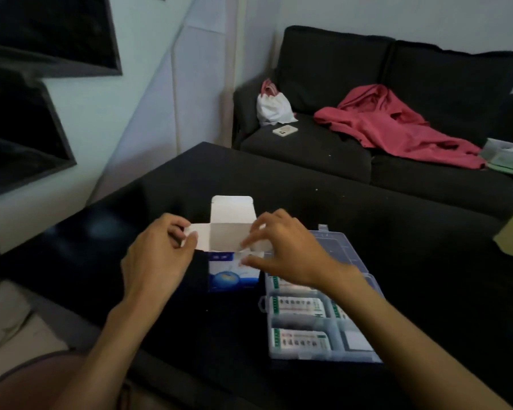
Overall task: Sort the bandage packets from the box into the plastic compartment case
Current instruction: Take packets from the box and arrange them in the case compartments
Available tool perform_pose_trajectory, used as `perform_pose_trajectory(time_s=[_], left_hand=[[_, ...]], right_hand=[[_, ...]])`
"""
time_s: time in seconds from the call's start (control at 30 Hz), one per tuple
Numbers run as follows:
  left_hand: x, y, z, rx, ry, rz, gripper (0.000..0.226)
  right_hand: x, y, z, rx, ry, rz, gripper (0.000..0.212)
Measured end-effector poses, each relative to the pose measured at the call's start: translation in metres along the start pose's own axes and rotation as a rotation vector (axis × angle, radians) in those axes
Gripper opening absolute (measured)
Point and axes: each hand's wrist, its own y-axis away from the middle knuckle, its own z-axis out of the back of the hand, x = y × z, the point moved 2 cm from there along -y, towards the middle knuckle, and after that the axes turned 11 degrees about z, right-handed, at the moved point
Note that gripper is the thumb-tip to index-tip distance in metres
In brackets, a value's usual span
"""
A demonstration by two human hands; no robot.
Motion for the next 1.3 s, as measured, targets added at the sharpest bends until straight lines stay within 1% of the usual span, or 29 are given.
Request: perform_pose_trajectory(time_s=[0.07, 0.13, 0.17, 0.2, 0.23, 0.3, 0.4, 0.47, 0.53, 0.6, 0.67, 0.7, 0.77, 0.87, 0.97, 1.1, 1.17, 1.3], left_hand=[[0.007, -0.004, -0.007, 0.106, 0.035, 0.057, 0.017], [0.007, -0.005, -0.011, 0.252, 0.137, 0.132, 0.037], [0.007, -0.005, -0.011, 0.293, 0.202, 0.155, 0.048], [0.007, -0.006, -0.012, 0.322, 0.241, 0.158, 0.055], [0.004, -0.004, -0.012, 0.345, 0.245, 0.140, 0.055], [0.002, -0.003, -0.013, 0.371, 0.233, 0.110, 0.047], [0.001, -0.003, -0.013, 0.404, 0.282, 0.097, 0.036], [0.002, -0.004, -0.014, 0.489, 0.308, 0.072, 0.034], [0.003, -0.005, -0.014, 0.588, 0.329, 0.057, 0.028], [0.002, -0.004, -0.011, 0.657, 0.357, 0.064, 0.020], [0.002, -0.002, -0.011, 0.649, 0.392, 0.058, 0.017], [0.001, -0.001, -0.012, 0.629, 0.403, 0.049, 0.016], [-0.002, 0.001, -0.015, 0.588, 0.410, 0.035, 0.018], [-0.003, 0.000, -0.020, 0.541, 0.388, 0.018, 0.021], [-0.004, -0.003, -0.021, 0.525, 0.368, 0.024, 0.025], [-0.001, -0.007, -0.023, 0.511, 0.375, 0.019, 0.022], [-0.002, -0.007, -0.023, 0.506, 0.375, 0.020, 0.022], [-0.003, -0.006, -0.023, 0.457, 0.398, 0.015, 0.026]], right_hand=[[0.002, 0.007, -0.011, -0.050, 0.107, 0.026, 0.029], [0.006, 0.017, -0.016, -0.144, 0.139, 0.047, 0.024], [0.009, 0.020, -0.017, -0.170, 0.154, 0.069, 0.021], [0.010, 0.022, -0.020, -0.189, 0.178, 0.100, 0.020], [0.011, 0.025, -0.022, -0.200, 0.206, 0.129, 0.020], [0.013, 0.030, -0.027, -0.190, 0.225, 0.160, 0.022], [0.013, 0.035, -0.028, -0.163, 0.180, 0.149, 0.021], [0.014, 0.038, -0.027, -0.132, 0.139, 0.148, 0.023], [0.016, 0.040, -0.026, -0.102, 0.075, 0.132, 0.034], [0.016, 0.040, -0.021, -0.107, 0.023, 0.110, 0.034], [0.017, 0.034, -0.014, -0.115, 0.026, 0.125, 0.025], [0.018, 0.027, -0.010, -0.088, 0.039, 0.139, 0.024], [0.021, 0.009, -0.007, 0.019, 0.081, 0.150, 0.027], [0.021, -0.016, -0.012, 0.192, 0.225, 0.115, 0.031], [0.021, -0.030, -0.016, 0.277, 0.312, 0.111, 0.033], [0.026, -0.038, -0.019, 0.288, 0.330, 0.124, 0.032], [0.026, -0.040, -0.020, 0.272, 0.329, 0.124, 0.027], [0.023, -0.038, -0.022, 0.278, 0.257, 0.099, 0.025]])
